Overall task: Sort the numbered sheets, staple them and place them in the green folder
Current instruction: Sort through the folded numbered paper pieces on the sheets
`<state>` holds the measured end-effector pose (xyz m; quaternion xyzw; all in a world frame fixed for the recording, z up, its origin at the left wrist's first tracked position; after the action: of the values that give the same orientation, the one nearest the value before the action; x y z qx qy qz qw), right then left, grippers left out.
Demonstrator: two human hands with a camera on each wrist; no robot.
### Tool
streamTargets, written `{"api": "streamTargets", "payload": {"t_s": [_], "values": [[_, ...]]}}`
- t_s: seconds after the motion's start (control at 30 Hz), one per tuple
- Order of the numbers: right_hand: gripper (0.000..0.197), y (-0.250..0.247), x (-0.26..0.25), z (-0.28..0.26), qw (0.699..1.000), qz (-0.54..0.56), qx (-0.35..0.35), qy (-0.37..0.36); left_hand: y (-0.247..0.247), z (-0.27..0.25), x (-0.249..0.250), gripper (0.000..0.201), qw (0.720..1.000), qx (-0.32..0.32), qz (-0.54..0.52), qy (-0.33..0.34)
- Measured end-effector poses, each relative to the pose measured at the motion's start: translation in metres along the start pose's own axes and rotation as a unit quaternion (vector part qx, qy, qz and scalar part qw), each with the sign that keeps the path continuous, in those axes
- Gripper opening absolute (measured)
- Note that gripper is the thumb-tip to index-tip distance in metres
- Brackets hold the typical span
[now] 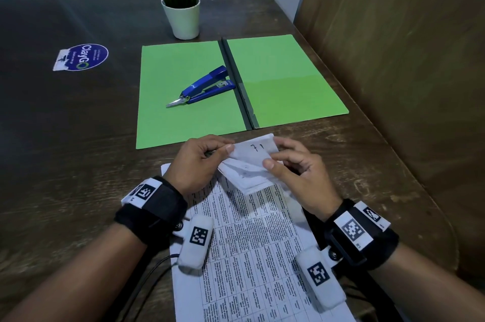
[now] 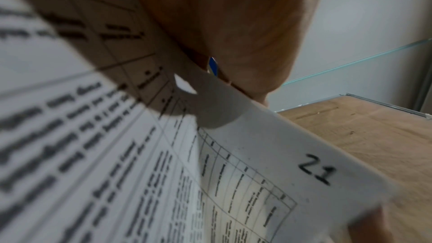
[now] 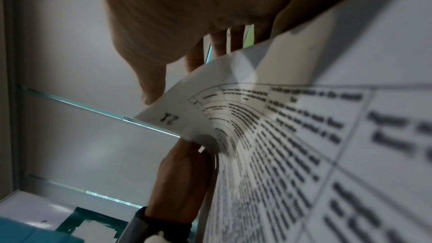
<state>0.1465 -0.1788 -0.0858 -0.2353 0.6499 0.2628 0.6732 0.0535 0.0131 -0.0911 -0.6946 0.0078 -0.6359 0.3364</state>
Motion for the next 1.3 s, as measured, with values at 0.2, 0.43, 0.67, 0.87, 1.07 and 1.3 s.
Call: {"api": "streamTargets", "payload": {"t_s": [0.2,0.43,0.67,0.87,1.07,1.3], "values": [[0.034,0.002,0.001,0.002,0.998,-0.058,-0.001,-0.001,0.001,-0.001,-0.002,0.018,0.999,-0.009,-0.014,-0.028],[0.02,-0.023,0.004,0.003,0.992,-0.043,0.119,-0.007,0.004,-0.001,-0.003,0.023,0.998,-0.026,0.04,-0.039],[0.027,-0.019,-0.01,0.0,0.99,-0.06,0.116,-0.057,0.006,-0.003,-0.002,0.033,0.997,-0.048,0.043,-0.045],[0.007,-0.009,0.002,0.003,0.996,-0.048,0.049,-0.051,0.008,-0.004,0.0,0.051,0.998,-0.057,0.013,-0.023],[0.01,-0.007,-0.011,0.0,0.99,-0.093,0.055,-0.089,0.005,-0.004,0.003,0.031,0.999,-0.033,-0.011,-0.021],[0.019,0.014,-0.009,-0.005,0.997,-0.043,-0.052,-0.046,0.004,-0.001,-0.001,0.01,0.998,-0.01,-0.049,-0.037]]}}
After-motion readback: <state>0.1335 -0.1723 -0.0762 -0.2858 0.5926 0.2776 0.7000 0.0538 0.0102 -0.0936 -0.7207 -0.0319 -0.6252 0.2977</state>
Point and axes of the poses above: each hand's wrist, its own z-axis towards the middle knuckle, its own y-axis out of the palm, x = y × z, the point moved 9 cm from there along z, towards the middle knuckle, and after that the axes turned 9 degrees about z, right-handed, at the moved point
